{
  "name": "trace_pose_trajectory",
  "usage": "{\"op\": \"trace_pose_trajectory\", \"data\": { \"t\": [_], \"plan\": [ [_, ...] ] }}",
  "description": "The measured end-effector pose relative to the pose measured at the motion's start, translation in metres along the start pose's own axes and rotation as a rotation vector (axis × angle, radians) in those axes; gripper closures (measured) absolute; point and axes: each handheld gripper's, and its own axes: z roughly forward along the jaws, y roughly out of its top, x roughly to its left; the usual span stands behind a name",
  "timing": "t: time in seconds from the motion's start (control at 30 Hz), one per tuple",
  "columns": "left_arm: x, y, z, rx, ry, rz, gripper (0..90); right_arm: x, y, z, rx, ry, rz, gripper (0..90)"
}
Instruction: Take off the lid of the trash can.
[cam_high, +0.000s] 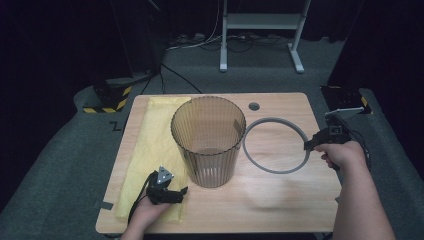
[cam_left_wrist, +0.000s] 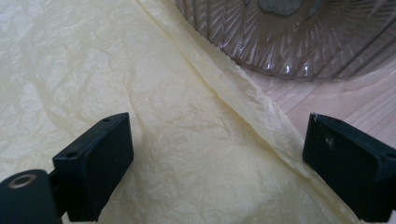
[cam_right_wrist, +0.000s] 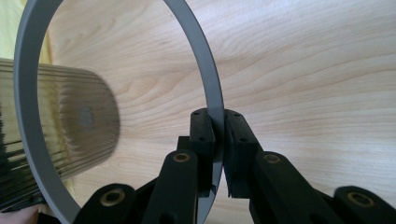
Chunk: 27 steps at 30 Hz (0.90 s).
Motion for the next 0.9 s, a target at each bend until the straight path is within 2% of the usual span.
{"op": "trace_pose_trajectory", "data": {
  "t": [0.17, 0.27, 0.3, 0.47, 0.5, 0.7, 0.9],
  "plan": [
    [0.0, 0.0, 0.0, 0.002, -0.001, 0.0, 8.6, -0.01, -0.004, 0.026, 0.015, -0.001, 0.01, 83.7],
    [0.0, 0.0, 0.0, 0.002, -0.001, 0.0, 8.6, -0.014, -0.005, 0.035, 0.015, -0.01, 0.01, 83.7],
    [0.0, 0.0, 0.0, 0.003, -0.001, 0.0, 8.6, -0.018, -0.007, 0.044, 0.013, -0.018, 0.014, 83.7],
    [0.0, 0.0, 0.0, 0.003, -0.001, 0.0, 8.6, -0.024, -0.008, 0.057, 0.022, -0.037, 0.013, 83.7],
    [0.0, 0.0, 0.0, 0.003, -0.001, 0.0, 8.6, -0.027, -0.009, 0.065, 0.017, -0.047, 0.013, 83.7],
    [0.0, 0.0, 0.0, 0.002, -0.001, -0.003, 8.6, -0.029, -0.011, 0.082, 0.025, -0.056, 0.015, 83.7],
    [0.0, 0.0, 0.0, 0.0, -0.001, -0.003, 8.6, -0.031, -0.012, 0.089, 0.026, -0.084, 0.015, 83.5]
  ]
}}
